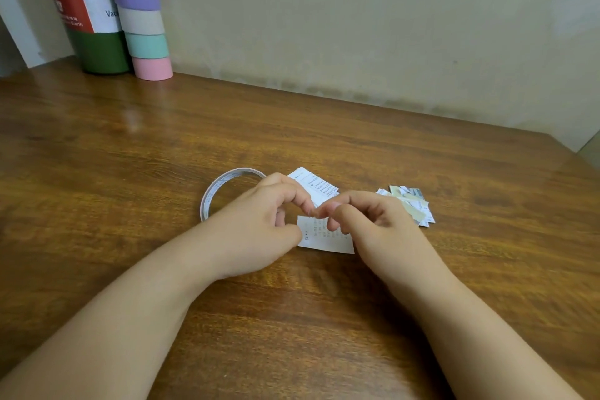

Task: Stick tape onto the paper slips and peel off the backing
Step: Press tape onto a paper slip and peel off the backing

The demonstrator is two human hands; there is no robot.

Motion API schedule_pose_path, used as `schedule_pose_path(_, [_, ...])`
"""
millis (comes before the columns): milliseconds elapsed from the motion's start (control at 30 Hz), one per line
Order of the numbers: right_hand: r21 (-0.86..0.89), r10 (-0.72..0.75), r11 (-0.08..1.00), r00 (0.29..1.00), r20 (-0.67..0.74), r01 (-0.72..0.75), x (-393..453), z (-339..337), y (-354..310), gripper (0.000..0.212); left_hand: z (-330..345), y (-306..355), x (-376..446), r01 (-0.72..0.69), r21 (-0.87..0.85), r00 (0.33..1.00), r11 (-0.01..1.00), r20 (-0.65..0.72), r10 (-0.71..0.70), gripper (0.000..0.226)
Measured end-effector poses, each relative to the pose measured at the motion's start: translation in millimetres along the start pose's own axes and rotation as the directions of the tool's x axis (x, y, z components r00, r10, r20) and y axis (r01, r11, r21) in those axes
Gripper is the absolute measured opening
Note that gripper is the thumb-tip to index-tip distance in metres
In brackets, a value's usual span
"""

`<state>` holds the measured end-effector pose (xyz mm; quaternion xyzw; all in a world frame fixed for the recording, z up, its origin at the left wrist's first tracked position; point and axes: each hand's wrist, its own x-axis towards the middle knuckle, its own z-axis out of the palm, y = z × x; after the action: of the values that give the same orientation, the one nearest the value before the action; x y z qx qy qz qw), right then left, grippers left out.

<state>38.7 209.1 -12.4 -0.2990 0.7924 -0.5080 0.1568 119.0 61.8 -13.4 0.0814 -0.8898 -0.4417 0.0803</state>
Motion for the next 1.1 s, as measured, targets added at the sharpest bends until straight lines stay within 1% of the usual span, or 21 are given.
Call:
schedule_pose_path(133, [0.063, 0.035, 0.997, 0.999, -0.012, -0.034, 3.9, -0.2, 2.8, 0.028, 1.1, -1.6, 0.4, 0.01, 0.026, 1.0, 1.0, -0.013, -0.01, 0.031])
schedule_pose_path(167, [0.094, 0.038, 0.995, 0.999, -0.008, -0.037, 4.6, 0.2, 2.6, 0.028, 1.2, -2.8, 0.8, 0.015, 0.028, 1.0, 0.999, -0.011, -0.015, 0.036])
schedule_pose_path(200, [0.125, 0.037, 0.991, 0.999, 0.0, -0.037, 4.8, 1.0, 2.4, 0.029, 1.8, -5.0, 1.4, 0.012, 0.054, 1.0, 0.998, -0.001, -0.012, 0.045])
schedule_pose_path(267, [0.179, 0.038, 0.983, 0.999, 0.013, -0.04, 4.6, 2.0, 2.6, 0.032, 3.8, -9.8, 2.9, -0.009, 0.17, 1.0, 0.985, 0.022, 0.005, 0.064])
schedule_pose_path(300, [0.199, 0.056, 0.978, 0.998, 0.008, -0.057, 5.3, 1.5, 3.1, 0.033, 4.6, -11.8, 3.6, -0.017, 0.207, 1.0, 0.978, 0.011, 0.015, 0.065])
schedule_pose_path(333, [0.229, 0.1, 0.969, 0.995, -0.004, -0.096, 6.2, 0.1, 3.4, 0.033, 4.8, -13.3, 4.2, -0.021, 0.211, 1.0, 0.977, -0.014, 0.024, 0.058])
schedule_pose_path(400, [0.327, 0.234, 0.918, 0.972, 0.008, -0.223, 8.9, -5.8, 4.1, 0.032, 3.5, -15.2, 5.5, -0.031, 0.198, 0.996, 0.98, -0.079, 0.048, 0.033])
schedule_pose_path(433, [0.369, 0.294, 0.882, 0.954, 0.051, -0.292, 10.1, -9.4, 4.3, 0.032, 2.6, -15.5, 6.0, -0.032, 0.212, 0.993, 0.977, -0.1, 0.055, 0.021])
schedule_pose_path(467, [0.388, 0.345, 0.848, 0.932, 0.11, -0.36, 11.0, -12.7, 4.4, 0.033, 2.1, -16.7, 6.5, -0.037, 0.234, 0.992, 0.972, -0.112, 0.064, 0.015])
schedule_pose_path(533, [0.376, 0.413, 0.799, 0.882, 0.227, -0.47, 12.1, -17.2, 4.3, 0.034, 2.7, -18.6, 6.3, -0.052, 0.269, 0.994, 0.962, -0.081, 0.077, 0.014])
schedule_pose_path(600, [0.358, 0.434, 0.769, 0.844, 0.315, -0.529, 12.6, -18.5, 4.4, 0.034, 4.3, -18.9, 5.8, -0.083, 0.297, 0.995, 0.951, -0.027, 0.095, 0.015])
schedule_pose_path(667, [0.355, 0.437, 0.756, 0.828, 0.351, -0.55, 13.2, -18.8, 4.1, 0.035, 5.8, -18.5, 6.0, -0.111, 0.318, 0.994, 0.942, 0.013, 0.112, 0.018])
schedule_pose_path(733, [0.355, 0.44, 0.751, 0.823, 0.358, -0.556, 13.9, -18.7, 4.0, 0.035, 6.5, -18.9, 6.5, -0.135, 0.325, 0.991, 0.936, 0.024, 0.135, 0.021])
schedule_pose_path(900, [0.338, 0.451, 0.759, 0.823, 0.346, -0.557, 14.4, -17.5, 3.8, 0.037, 7.3, -19.6, 6.4, -0.136, 0.341, 0.991, 0.93, 0.053, 0.125, 0.022])
schedule_pose_path(1100, [0.278, 0.462, 0.785, 0.822, 0.332, -0.553, 13.7, -14.9, 2.5, 0.039, 7.7, -21.7, 6.8, -0.144, 0.341, 0.99, 0.929, 0.054, 0.134, 0.02])
